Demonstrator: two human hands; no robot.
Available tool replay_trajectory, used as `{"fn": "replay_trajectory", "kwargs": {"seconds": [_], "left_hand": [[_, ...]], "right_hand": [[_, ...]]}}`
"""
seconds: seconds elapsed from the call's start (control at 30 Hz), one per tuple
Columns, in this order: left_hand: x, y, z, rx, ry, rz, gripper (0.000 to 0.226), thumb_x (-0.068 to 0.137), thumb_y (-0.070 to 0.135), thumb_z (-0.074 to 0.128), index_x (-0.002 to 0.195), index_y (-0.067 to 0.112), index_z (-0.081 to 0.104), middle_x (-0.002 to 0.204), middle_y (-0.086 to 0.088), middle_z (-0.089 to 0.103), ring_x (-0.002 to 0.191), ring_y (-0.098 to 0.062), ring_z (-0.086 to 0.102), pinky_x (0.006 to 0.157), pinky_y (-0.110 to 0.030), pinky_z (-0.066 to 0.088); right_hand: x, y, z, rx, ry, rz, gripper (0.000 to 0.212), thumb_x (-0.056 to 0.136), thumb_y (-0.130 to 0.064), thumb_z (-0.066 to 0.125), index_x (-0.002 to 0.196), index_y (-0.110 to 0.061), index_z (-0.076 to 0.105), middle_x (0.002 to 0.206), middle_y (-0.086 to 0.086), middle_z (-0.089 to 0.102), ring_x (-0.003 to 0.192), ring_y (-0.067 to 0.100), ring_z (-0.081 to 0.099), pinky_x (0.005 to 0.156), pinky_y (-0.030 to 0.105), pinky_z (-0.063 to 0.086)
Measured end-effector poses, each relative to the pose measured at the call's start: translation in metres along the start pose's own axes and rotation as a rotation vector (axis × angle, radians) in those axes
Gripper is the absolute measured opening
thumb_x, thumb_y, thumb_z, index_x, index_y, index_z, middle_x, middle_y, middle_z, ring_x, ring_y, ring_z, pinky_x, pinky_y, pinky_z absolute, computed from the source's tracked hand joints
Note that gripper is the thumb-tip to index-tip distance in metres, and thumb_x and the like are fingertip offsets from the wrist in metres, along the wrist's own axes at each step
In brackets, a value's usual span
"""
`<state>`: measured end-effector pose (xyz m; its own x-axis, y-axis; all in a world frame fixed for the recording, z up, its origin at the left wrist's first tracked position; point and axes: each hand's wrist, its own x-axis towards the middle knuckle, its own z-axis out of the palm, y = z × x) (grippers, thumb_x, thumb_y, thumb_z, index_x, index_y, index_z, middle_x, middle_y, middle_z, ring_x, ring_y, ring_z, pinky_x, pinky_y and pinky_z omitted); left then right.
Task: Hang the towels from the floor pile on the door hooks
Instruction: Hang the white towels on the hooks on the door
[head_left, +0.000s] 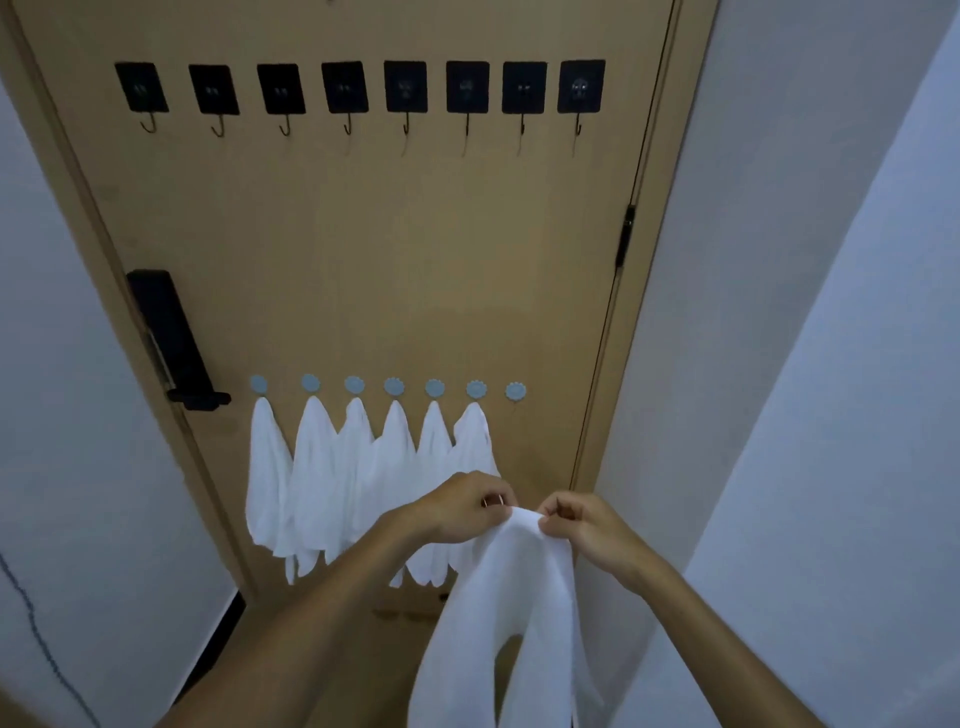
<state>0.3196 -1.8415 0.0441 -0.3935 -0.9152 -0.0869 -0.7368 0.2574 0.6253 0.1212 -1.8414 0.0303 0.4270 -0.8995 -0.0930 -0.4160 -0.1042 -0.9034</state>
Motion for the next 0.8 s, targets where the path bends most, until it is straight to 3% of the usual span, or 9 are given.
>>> {"fn": "replay_trajectory", "kwargs": {"seconds": [0.23, 0.43, 0.57, 0.7, 0.8], "left_hand": [[0.096, -0.023, 0.007, 0.049, -0.105, 0.015, 0.019, 0.095, 0.012, 0.042, 0.080, 0.018, 0.052, 0.086, -0.001, 0.055, 0.082, -0.012, 0.049, 0.074, -0.027, 0.042], [0.166, -0.038, 0.007, -0.052, -0.114, -0.003, 0.019, 0.097, 0.014, 0.040, 0.081, 0.017, 0.050, 0.080, 0.002, 0.052, 0.074, -0.012, 0.047, 0.070, -0.024, 0.038], [0.212, -0.050, 0.001, -0.103, -0.087, -0.006, 0.026, 0.097, 0.014, 0.038, 0.073, 0.023, 0.044, 0.084, -0.003, 0.050, 0.077, -0.016, 0.045, 0.069, -0.026, 0.036], [0.255, -0.081, -0.008, -0.085, -0.033, -0.002, 0.033, 0.098, 0.014, 0.035, 0.068, 0.027, 0.035, 0.075, 0.004, 0.042, 0.073, -0.015, 0.041, 0.066, -0.027, 0.032], [0.280, -0.111, -0.025, -0.085, 0.025, 0.013, 0.023, 0.096, 0.007, 0.035, 0.078, 0.020, 0.036, 0.070, 0.008, 0.038, 0.067, -0.010, 0.037, 0.063, -0.024, 0.028]], "right_hand": [[0.066, 0.039, -0.039, -0.100, 0.014, 0.067, 0.024, 0.088, -0.008, 0.056, 0.069, -0.023, 0.062, 0.078, -0.006, 0.062, 0.075, 0.008, 0.056, 0.072, 0.019, 0.043], [0.118, 0.059, -0.068, -0.229, 0.120, 0.115, 0.015, 0.090, -0.014, 0.054, 0.080, -0.010, 0.064, 0.083, 0.003, 0.065, 0.076, 0.011, 0.055, 0.067, 0.020, 0.041], [0.162, 0.069, -0.087, -0.311, 0.226, 0.134, 0.016, 0.092, -0.018, 0.053, 0.078, -0.018, 0.060, 0.078, -0.008, 0.060, 0.072, 0.004, 0.052, 0.061, 0.012, 0.036], [0.220, 0.078, -0.094, -0.330, 0.215, 0.180, 0.018, 0.094, -0.021, 0.049, 0.077, -0.020, 0.054, 0.079, -0.005, 0.057, 0.073, 0.009, 0.050, 0.061, 0.020, 0.035], [0.268, 0.082, -0.089, -0.307, 0.204, 0.190, 0.018, 0.093, -0.018, 0.050, 0.075, -0.020, 0.051, 0.074, -0.001, 0.055, 0.068, 0.011, 0.048, 0.060, 0.025, 0.036]]}}
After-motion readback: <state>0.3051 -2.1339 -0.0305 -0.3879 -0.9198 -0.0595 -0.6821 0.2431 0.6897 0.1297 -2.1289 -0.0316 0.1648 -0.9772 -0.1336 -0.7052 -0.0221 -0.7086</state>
